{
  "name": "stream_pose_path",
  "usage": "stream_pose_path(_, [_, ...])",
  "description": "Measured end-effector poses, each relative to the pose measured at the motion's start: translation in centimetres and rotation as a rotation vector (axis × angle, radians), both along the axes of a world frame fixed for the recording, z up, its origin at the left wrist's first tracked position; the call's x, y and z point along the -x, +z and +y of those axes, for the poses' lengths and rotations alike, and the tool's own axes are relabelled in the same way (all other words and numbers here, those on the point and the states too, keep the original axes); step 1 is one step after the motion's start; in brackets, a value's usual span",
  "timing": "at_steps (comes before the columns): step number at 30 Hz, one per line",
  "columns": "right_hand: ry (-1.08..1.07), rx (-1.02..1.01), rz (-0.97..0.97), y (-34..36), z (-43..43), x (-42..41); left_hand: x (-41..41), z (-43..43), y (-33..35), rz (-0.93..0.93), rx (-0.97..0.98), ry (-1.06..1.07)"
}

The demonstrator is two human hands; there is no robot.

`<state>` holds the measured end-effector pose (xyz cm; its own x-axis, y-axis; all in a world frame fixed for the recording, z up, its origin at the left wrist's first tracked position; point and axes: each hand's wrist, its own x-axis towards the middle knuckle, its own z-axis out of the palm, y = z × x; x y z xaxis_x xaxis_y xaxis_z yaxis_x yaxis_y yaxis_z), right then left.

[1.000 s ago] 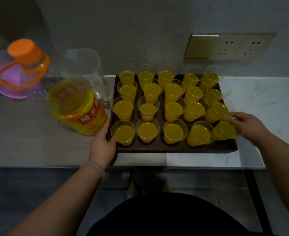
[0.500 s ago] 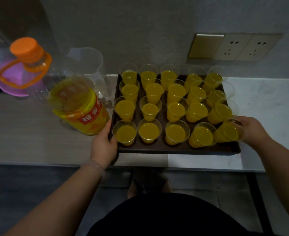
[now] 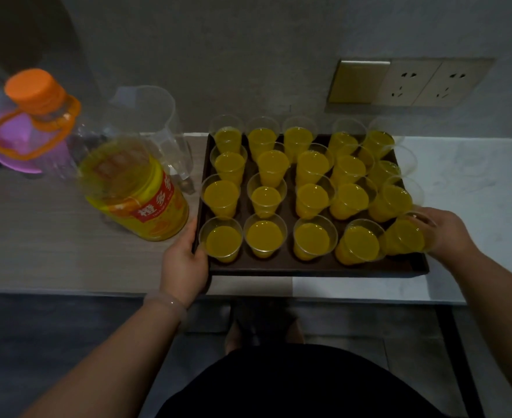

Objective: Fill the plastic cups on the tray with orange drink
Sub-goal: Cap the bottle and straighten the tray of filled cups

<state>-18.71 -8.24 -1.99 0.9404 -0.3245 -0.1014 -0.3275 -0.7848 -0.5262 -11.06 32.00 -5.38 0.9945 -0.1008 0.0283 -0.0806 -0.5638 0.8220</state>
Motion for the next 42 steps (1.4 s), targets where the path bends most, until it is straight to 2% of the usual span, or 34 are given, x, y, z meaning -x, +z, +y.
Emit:
stream_pose_path(17, [0.05, 0.016, -0.152, -1.0, -3.6, 2.7, 2.1, -3.4, -0.7, 0.032, 0.033, 0.02])
stream_pose_path(28, [-0.031, -0.023, -0.135, -1.8, -7.4, 4.8, 2.6, -6.8, -0.8, 0.047, 0.034, -0.018])
stream_pose_path(32, [0.018, 0.082, -0.135, -1.8, -7.8, 5.9, 2.3, -7.7, -0.5, 0.041, 0.023, -0.059])
stream_pose_path(38, [-0.039, 0.133, -0.111, -2.4, -9.3, 6.5, 1.6, -9.2, -0.6, 0.05, 0.026, -0.117])
stream_pose_path(42, [-0.011, 0.044, -0.063, -2.7, -11.3, 6.7, 1.8, -11.0, -0.4, 0.019, 0.013, -0.123])
